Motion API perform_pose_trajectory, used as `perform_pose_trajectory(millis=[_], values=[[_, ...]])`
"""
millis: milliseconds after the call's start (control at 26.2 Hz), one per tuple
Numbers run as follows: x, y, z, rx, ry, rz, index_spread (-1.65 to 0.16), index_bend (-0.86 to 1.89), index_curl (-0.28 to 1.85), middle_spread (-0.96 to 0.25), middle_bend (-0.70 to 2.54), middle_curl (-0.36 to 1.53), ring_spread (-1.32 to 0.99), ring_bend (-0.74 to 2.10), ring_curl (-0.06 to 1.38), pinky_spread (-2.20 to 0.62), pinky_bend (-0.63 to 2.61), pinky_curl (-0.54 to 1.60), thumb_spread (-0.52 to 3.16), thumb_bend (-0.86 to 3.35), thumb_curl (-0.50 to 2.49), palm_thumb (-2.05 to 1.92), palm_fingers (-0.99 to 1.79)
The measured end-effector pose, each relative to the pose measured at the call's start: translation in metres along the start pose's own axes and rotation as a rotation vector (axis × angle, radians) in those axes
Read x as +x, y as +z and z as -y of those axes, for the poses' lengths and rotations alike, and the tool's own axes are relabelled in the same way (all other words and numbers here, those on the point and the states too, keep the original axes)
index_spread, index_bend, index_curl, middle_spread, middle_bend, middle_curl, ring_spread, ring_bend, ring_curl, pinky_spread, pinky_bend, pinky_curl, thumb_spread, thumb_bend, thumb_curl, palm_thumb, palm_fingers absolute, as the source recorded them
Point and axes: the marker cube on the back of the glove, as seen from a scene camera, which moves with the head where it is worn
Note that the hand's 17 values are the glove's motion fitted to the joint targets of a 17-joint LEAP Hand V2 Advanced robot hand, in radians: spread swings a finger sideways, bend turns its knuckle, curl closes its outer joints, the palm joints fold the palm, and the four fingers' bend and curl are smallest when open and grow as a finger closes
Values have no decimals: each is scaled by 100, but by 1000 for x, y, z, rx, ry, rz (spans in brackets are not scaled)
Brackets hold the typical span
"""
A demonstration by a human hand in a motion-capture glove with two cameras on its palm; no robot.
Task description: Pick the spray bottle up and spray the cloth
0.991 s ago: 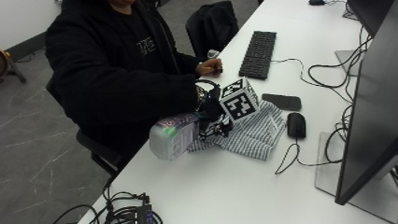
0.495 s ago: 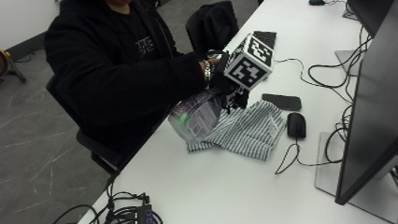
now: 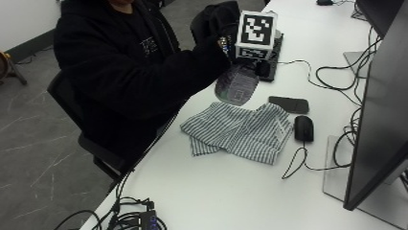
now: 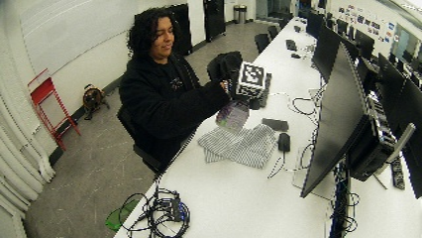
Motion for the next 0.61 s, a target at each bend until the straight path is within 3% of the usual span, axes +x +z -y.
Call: perform_pose_trajectory(millis=[305,610], values=[[-10,41,3,341,-67,302,-27,27,57,-22,52,52,-22,71,47,-30,48,42,28,-3,78,96,137],[9,82,4,573,-67,381,-27,27,57,-22,52,52,-22,71,48,-30,48,42,28,-3,79,96,137]])
